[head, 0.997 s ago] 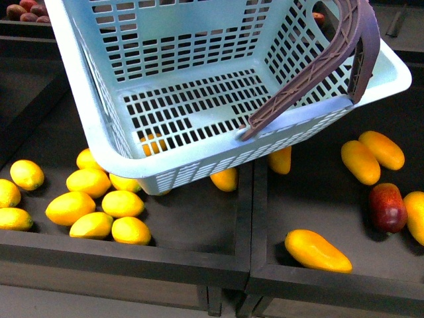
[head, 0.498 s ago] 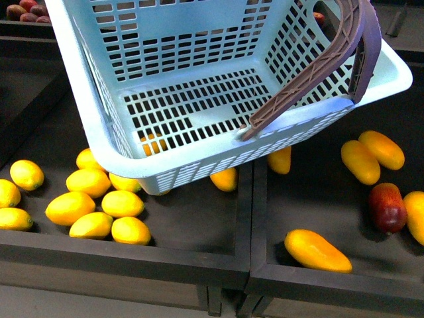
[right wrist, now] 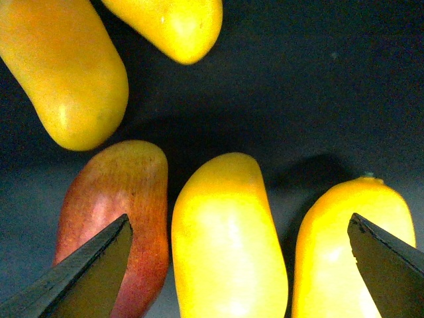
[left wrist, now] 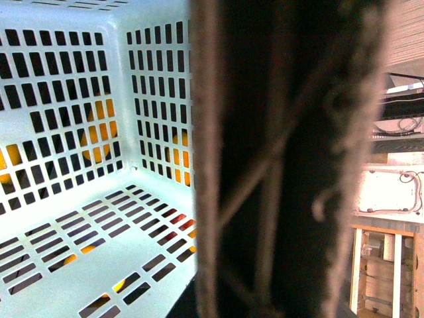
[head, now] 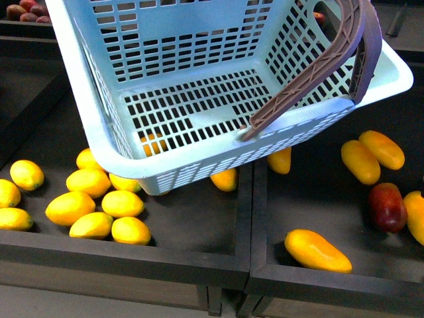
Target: Pick mango and avocado into basket
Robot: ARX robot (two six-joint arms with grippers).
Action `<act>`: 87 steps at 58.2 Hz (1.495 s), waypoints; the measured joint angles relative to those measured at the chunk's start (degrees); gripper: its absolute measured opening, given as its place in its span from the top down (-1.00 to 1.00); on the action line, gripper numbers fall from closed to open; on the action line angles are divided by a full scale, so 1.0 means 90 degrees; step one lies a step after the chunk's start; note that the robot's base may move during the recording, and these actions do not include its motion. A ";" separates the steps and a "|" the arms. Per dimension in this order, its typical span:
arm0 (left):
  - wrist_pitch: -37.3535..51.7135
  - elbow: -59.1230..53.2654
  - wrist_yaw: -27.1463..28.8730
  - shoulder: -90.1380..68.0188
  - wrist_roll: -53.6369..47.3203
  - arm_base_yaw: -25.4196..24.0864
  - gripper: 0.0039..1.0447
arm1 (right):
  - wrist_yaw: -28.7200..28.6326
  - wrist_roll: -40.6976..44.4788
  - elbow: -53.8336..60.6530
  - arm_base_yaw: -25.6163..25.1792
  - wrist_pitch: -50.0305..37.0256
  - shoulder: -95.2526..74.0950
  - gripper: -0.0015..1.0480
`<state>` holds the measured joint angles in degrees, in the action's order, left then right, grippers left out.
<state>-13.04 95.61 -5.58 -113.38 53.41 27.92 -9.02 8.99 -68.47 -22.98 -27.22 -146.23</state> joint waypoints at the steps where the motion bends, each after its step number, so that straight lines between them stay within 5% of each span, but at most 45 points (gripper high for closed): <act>1: 0.0000 0.0000 0.0000 0.0000 0.0000 0.0000 0.90 | -0.0012 0.0019 -0.0029 -0.0007 0.0017 -0.0066 -0.85; 78: 0.0000 0.0000 0.0005 0.0000 -0.0002 0.0000 0.90 | 0.0012 0.0644 -0.1591 0.0032 0.1049 -0.1523 -0.85; 87: 0.0000 0.0000 0.0002 0.0000 -0.0002 0.0000 0.90 | 0.0039 0.0644 -0.1620 0.0046 0.1061 -0.1579 -0.55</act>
<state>-13.04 95.61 -5.56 -113.38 53.39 27.92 -8.67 14.79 -83.05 -22.57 -17.67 -160.44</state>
